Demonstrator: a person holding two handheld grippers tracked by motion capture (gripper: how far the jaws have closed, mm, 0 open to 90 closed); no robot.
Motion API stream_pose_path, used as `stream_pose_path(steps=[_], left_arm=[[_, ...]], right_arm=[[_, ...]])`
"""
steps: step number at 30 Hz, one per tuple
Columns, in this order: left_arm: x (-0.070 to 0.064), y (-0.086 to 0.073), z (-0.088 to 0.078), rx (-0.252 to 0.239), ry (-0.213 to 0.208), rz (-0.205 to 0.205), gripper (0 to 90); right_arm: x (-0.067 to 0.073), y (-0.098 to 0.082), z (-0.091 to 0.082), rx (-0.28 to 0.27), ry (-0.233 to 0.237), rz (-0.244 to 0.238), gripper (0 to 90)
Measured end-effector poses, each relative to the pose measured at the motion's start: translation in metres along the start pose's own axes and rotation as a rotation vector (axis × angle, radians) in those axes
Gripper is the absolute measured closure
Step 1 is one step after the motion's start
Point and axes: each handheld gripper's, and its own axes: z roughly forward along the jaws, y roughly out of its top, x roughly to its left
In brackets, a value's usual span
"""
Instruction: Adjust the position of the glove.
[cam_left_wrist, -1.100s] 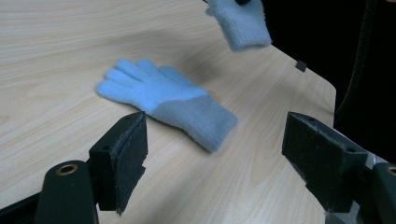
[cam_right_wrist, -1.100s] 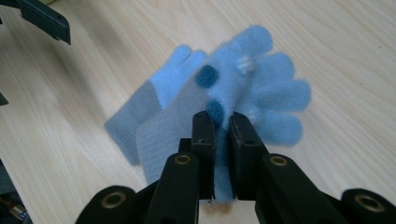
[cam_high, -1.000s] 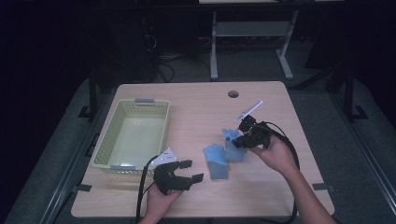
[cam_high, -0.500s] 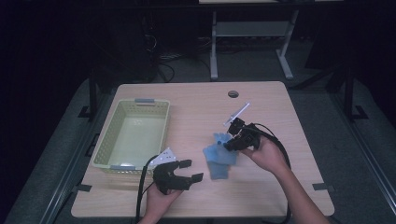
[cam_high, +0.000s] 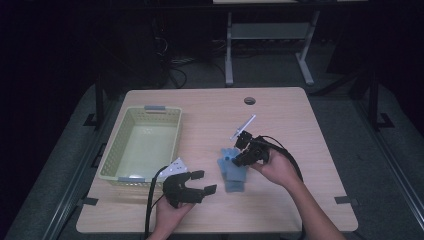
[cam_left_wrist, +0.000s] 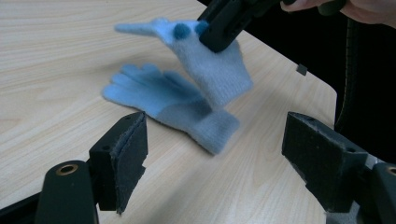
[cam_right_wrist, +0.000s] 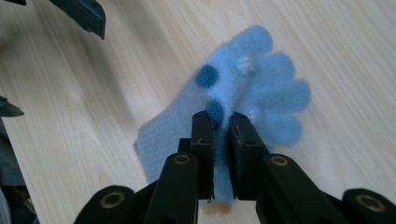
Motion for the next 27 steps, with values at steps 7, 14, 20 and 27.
stream_pose_path(steps=[7, 14, 20, 27], left_arm=[[0.001, 0.001, -0.003, -0.012, 0.008, -0.008, 22.2], [0.003, 0.001, -0.004, -0.012, 0.01, -0.016, 22.2], [0.004, 0.001, -0.005, -0.018, 0.011, -0.02, 22.1], [0.004, 0.002, -0.006, -0.018, 0.008, -0.022, 22.2]], right_arm=[[0.001, 0.0, 0.009, 0.024, 0.018, -0.009, 81.3], [0.002, 0.001, 0.013, 0.038, 0.031, -0.018, 81.2], [0.003, 0.0, 0.02, 0.07, 0.028, -0.026, 80.9], [0.002, -0.002, 0.029, 0.09, 0.023, -0.024, 80.4]])
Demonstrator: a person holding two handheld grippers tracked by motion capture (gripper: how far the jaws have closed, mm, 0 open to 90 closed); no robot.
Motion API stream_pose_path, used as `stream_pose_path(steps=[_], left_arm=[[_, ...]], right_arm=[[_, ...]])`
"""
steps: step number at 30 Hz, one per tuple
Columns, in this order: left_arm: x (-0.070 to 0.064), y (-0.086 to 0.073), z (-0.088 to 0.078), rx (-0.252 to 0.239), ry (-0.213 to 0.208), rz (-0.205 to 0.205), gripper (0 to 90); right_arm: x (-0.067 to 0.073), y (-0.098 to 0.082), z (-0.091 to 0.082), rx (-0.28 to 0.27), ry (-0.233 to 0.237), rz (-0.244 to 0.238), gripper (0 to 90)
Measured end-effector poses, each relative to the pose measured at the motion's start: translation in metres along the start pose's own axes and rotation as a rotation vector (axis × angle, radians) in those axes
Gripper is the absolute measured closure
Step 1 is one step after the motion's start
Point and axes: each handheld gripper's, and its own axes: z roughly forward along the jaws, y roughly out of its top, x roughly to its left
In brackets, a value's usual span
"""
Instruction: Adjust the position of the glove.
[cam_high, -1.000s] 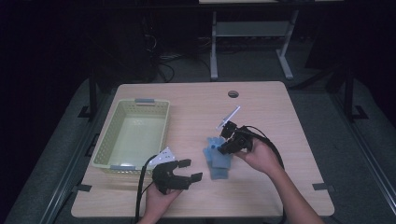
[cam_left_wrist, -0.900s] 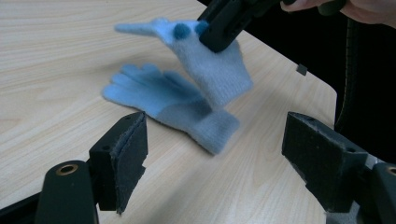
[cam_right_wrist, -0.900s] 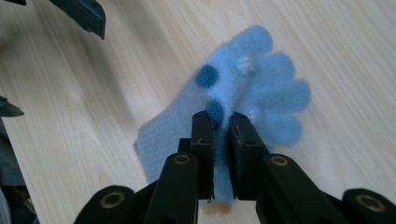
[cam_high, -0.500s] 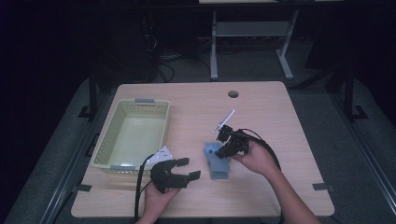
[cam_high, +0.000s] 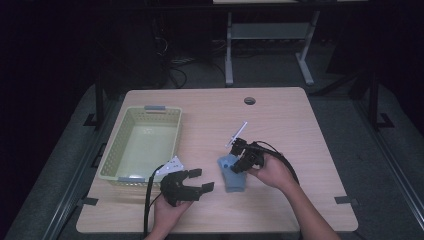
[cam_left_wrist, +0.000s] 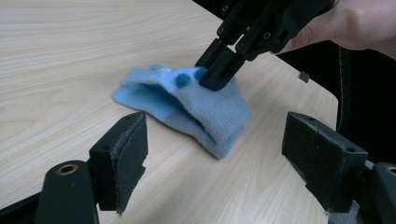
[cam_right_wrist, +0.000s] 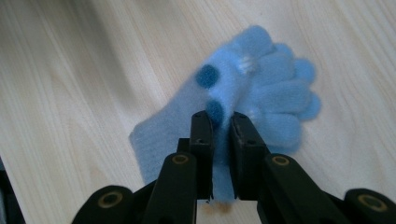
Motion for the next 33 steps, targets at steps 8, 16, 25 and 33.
stream_pose_path(steps=[8, 16, 25, 33], left_arm=[[0.001, 0.0, 0.0, -0.002, -0.001, -0.007, 22.2], [0.001, 0.0, 0.0, 0.001, -0.003, -0.006, 22.2], [0.001, 0.0, 0.0, 0.003, -0.003, -0.006, 22.2], [0.001, -0.001, 0.001, 0.006, -0.004, -0.005, 22.2]], right_arm=[[0.0, 0.001, 0.006, 0.019, 0.002, 0.002, 79.3], [0.0, 0.001, 0.013, 0.033, -0.012, 0.005, 76.3], [0.0, 0.001, 0.016, 0.025, -0.02, 0.01, 70.6], [-0.002, 0.001, 0.007, -0.06, -0.043, 0.056, 63.1]])
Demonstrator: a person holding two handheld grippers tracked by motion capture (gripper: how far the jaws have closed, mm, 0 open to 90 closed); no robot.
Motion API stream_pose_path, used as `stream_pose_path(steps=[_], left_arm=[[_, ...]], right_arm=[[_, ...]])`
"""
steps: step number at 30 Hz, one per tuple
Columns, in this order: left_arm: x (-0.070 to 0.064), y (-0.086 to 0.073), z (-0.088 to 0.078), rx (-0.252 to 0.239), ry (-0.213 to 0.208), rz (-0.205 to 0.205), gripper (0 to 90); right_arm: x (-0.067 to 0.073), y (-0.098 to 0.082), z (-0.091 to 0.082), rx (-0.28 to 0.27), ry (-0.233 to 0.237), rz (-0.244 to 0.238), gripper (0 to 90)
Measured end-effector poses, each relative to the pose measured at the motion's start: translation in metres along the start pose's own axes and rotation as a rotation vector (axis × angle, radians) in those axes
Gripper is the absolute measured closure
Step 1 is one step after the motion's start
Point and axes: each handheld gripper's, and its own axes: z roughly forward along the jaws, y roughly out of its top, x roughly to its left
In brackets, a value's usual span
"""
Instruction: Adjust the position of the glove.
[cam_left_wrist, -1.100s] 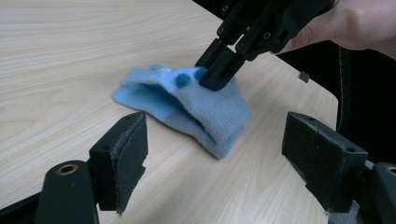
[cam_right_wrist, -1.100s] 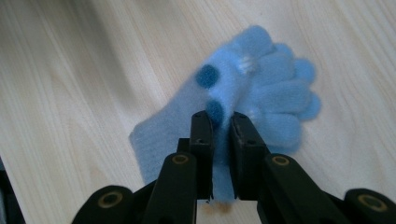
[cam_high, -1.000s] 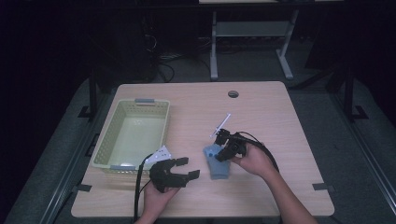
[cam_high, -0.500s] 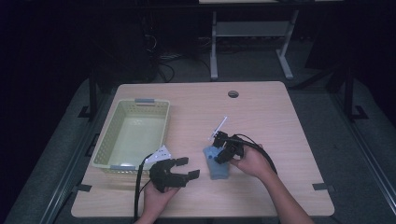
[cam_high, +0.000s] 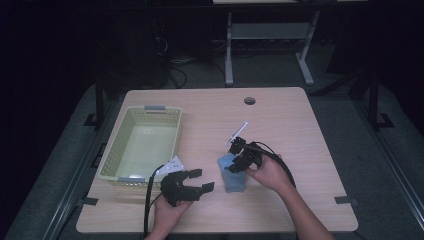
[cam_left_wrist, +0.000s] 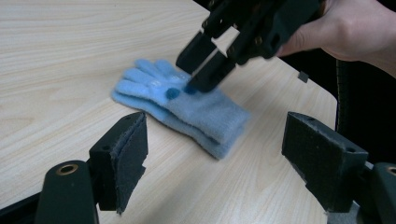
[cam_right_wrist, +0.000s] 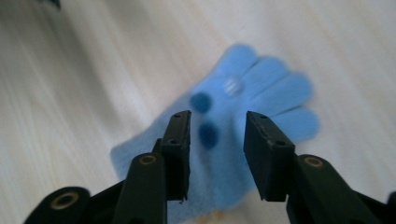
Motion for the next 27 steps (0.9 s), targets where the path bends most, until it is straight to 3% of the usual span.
stream_pose_path(steps=[5, 12, 19, 25, 27], left_arm=[[-0.001, 0.0, 0.0, -0.001, 0.001, 0.004, 22.2], [-0.002, -0.001, 0.003, 0.003, -0.003, 0.001, 22.5], [-0.003, -0.002, 0.005, 0.009, -0.007, -0.005, 22.9], [-0.007, 0.0, 0.012, 0.027, -0.007, -0.012, 24.1], [-0.009, 0.001, 0.014, 0.046, -0.01, -0.01, 25.3]], right_arm=[[0.001, 0.0, 0.004, -0.015, -0.014, 0.019, 82.0], [0.003, -0.003, 0.022, 0.023, -0.005, 0.032, 82.8], [-0.001, -0.011, 0.01, -0.038, 0.024, 0.076, 68.3], [-0.005, -0.025, 0.0, -0.096, 0.044, 0.16, 55.4], [-0.006, -0.03, -0.005, -0.121, 0.03, 0.18, 51.3]])
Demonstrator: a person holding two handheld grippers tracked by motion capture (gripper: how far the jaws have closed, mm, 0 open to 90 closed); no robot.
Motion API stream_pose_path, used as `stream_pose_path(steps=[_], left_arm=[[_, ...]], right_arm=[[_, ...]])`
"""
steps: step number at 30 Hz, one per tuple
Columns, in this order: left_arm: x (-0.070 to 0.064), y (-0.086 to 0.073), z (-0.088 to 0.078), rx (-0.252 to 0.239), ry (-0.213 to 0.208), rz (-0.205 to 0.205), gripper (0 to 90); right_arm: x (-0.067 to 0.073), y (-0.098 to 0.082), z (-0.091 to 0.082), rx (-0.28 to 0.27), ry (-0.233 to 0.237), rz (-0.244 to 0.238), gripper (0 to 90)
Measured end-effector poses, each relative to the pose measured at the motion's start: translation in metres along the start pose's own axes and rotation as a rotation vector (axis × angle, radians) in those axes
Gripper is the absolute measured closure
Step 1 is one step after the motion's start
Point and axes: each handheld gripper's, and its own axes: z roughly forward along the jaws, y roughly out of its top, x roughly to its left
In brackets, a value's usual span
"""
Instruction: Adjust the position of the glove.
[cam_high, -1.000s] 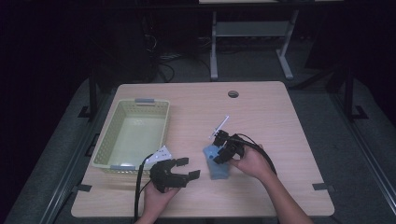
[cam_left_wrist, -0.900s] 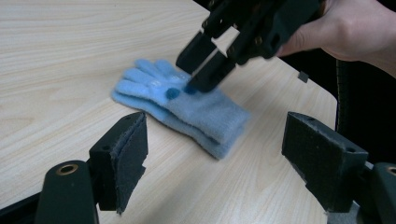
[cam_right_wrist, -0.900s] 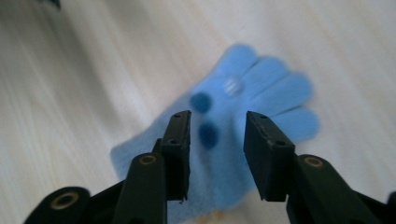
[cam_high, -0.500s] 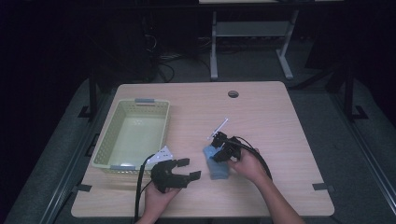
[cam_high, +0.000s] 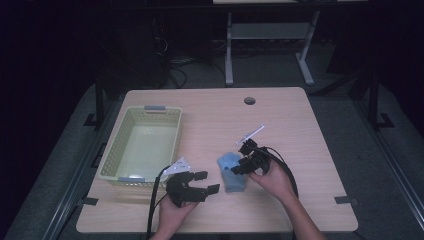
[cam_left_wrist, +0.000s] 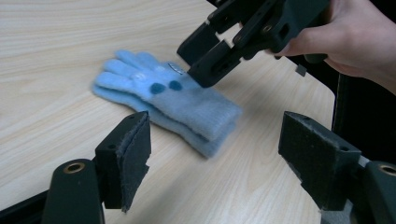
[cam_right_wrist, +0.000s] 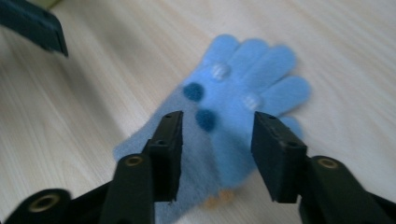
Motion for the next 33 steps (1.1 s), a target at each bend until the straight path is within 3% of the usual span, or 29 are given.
stream_pose_path(steps=[3, 6, 8, 10, 11, 23, 26, 33], left_arm=[[-0.001, 0.001, 0.006, 0.02, -0.001, -0.017, 27.0], [0.0, 0.002, 0.013, 0.051, 0.017, -0.034, 27.0], [0.002, 0.002, 0.016, 0.056, 0.017, -0.079, 27.8], [0.003, 0.002, 0.017, 0.053, 0.017, -0.092, 28.0], [0.004, 0.004, 0.021, 0.053, 0.026, -0.134, 28.2], [0.012, 0.012, 0.046, 0.11, 0.013, -0.292, 25.9], [0.015, 0.011, 0.051, 0.124, -0.001, -0.361, 26.0], [0.022, 0.008, 0.057, 0.138, -0.019, -0.427, 30.1]], right_arm=[[-0.002, -0.007, -0.007, -0.038, -0.003, 0.045, 46.1], [-0.006, -0.015, -0.011, -0.068, 0.026, 0.097, 44.0], [-0.008, -0.02, -0.013, -0.081, 0.035, 0.129, 43.2], [-0.009, -0.023, -0.013, -0.084, 0.042, 0.142, 42.7], [-0.011, -0.028, -0.013, -0.089, 0.045, 0.162, 41.9], [-0.014, -0.051, -0.009, -0.136, 0.086, 0.267, 40.3], [-0.015, -0.055, -0.006, -0.151, 0.104, 0.293, 40.0], [-0.012, -0.06, 0.001, -0.167, 0.133, 0.35, 43.3]])
